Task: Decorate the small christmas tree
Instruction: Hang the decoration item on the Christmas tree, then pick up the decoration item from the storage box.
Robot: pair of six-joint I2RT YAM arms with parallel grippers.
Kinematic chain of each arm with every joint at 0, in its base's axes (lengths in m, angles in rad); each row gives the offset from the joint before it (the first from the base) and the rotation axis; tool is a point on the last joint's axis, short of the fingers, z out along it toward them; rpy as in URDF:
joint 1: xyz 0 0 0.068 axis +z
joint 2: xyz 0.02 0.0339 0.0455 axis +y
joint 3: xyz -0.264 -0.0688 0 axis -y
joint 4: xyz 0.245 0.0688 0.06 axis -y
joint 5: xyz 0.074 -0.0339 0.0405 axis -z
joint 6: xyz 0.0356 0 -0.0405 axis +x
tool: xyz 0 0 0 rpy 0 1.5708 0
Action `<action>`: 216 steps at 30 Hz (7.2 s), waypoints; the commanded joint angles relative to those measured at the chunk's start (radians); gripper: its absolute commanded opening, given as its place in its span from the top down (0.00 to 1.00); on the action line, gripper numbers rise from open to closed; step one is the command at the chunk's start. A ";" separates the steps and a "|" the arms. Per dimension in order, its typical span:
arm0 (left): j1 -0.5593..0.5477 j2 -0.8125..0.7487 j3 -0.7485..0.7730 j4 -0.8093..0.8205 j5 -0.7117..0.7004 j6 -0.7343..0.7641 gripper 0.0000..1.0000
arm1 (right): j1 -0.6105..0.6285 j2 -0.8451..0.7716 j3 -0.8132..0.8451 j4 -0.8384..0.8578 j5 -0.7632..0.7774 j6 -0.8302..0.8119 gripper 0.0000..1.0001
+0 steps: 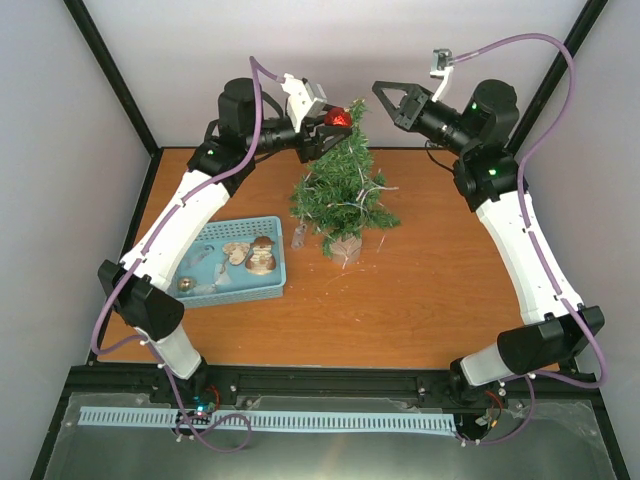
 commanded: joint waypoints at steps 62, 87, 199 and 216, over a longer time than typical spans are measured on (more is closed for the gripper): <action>-0.001 -0.070 -0.089 -0.046 0.037 0.026 0.53 | -0.012 0.062 0.009 -0.012 -0.089 -0.074 0.97; -0.002 -0.187 -0.240 -0.029 -0.010 0.049 0.31 | -0.018 0.042 0.034 -0.079 -0.067 -0.128 0.45; 0.323 -0.776 -0.916 -0.113 0.021 -0.280 0.99 | 0.059 -0.686 -0.890 -0.195 0.585 -0.376 0.44; 0.323 -0.808 -0.948 -0.096 -0.111 -0.357 0.99 | 0.214 -0.554 -1.365 0.218 0.536 -0.206 0.89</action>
